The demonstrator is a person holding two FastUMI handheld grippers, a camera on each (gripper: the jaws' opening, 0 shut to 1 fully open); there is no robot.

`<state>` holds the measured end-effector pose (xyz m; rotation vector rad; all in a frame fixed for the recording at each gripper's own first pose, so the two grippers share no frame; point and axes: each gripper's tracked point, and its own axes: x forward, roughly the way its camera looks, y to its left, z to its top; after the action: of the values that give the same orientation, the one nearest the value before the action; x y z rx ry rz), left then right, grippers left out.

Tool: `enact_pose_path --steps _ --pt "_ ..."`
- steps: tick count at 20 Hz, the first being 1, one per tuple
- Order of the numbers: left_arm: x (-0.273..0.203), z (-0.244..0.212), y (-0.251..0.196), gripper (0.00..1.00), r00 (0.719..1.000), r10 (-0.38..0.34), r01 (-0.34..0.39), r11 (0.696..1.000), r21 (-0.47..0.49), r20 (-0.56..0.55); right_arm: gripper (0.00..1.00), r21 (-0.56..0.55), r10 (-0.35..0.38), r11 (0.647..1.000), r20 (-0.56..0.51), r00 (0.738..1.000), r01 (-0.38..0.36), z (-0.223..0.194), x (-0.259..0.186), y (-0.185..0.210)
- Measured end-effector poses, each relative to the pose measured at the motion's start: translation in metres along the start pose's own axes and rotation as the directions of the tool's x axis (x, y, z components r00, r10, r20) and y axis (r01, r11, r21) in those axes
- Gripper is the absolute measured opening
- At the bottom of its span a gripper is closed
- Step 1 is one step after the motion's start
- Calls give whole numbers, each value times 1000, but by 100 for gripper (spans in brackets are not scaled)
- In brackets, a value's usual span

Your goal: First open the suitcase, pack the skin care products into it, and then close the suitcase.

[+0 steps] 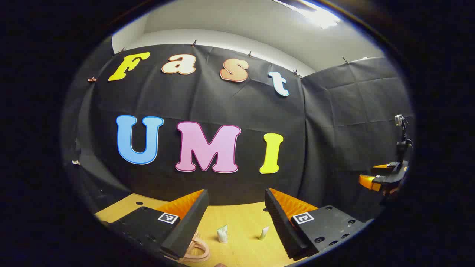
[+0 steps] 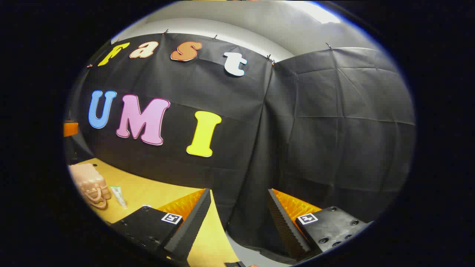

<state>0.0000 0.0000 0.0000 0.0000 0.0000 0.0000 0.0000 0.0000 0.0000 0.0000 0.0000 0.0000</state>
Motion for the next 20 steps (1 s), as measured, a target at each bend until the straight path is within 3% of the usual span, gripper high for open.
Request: enact_pose_path --steps 4,8,15,20 --pt "3 -4 5 95 1000 7 -7 1000 -5 -24 96 82 160 983 68 985 -165 47 -16 99" --pt "4 -14 19 95 998 42 -42 999 -1 -53 97 200 322 921 90 942 -334 63 -17 177" --pt "-2 -11 43 95 996 85 -85 996 -3 -39 96 135 413 895 112 904 -426 70 0 228" --pt "11 -68 50 96 976 46 -57 997 -45 -211 96 145 437 884 80 896 -444 59 4 239"
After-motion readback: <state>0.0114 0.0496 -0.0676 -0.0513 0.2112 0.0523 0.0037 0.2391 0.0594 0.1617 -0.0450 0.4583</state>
